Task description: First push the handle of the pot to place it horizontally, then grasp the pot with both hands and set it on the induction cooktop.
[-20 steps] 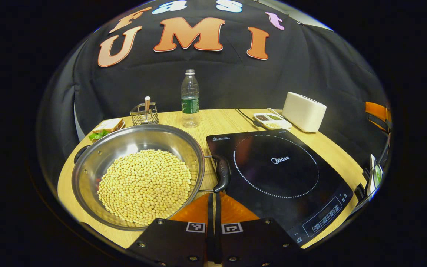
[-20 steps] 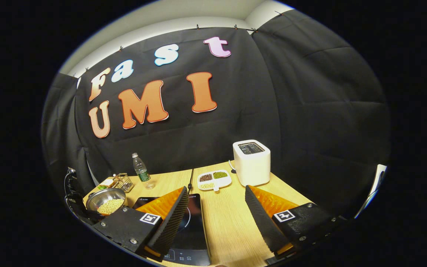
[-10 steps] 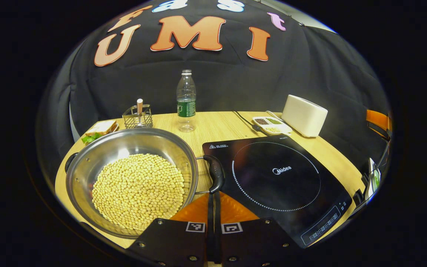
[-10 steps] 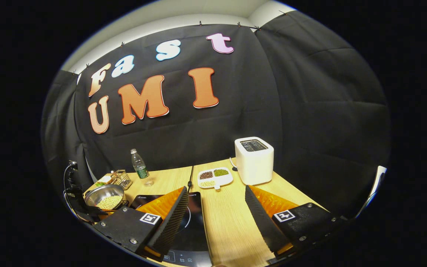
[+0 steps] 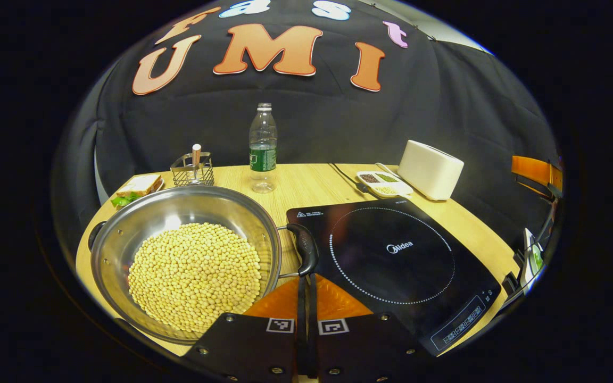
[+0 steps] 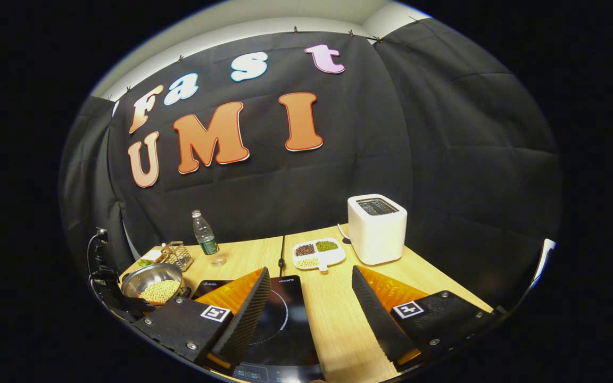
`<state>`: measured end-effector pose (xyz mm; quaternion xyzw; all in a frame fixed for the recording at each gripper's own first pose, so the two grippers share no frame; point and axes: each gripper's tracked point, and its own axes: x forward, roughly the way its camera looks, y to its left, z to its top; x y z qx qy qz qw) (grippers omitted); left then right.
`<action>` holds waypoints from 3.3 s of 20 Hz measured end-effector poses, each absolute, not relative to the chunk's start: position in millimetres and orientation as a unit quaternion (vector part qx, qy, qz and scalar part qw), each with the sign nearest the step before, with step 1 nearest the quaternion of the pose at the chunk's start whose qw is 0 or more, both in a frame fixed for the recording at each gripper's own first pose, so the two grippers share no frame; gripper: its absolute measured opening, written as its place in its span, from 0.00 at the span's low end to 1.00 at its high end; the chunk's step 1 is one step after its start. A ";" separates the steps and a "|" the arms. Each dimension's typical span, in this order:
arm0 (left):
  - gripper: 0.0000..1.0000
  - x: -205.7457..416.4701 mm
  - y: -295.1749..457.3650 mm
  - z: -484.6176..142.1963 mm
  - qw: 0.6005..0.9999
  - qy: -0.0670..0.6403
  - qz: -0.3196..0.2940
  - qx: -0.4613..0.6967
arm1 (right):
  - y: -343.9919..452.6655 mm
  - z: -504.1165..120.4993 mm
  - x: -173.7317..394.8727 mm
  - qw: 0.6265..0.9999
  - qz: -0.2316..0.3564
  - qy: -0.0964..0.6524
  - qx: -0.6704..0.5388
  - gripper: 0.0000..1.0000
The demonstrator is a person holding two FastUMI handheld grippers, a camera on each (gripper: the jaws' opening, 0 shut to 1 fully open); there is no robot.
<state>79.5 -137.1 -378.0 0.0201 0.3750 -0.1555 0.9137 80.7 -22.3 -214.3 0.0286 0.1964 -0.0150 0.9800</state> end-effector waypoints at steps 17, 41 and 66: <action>0.10 92.5 69.6 -252.9 0.969 0.231 -0.056 0.060 | 188.1 -225.8 77.2 0.974 0.086 0.205 0.034 0.95; 0.77 156.0 176.2 -324.5 0.962 0.266 -0.016 0.054 | 271.3 -386.3 117.2 0.932 0.059 0.350 -0.079 0.96; 0.60 151.2 176.0 -374.5 0.937 0.347 -0.019 0.029 | 291.0 -410.6 119.5 0.918 0.073 0.382 -0.078 0.64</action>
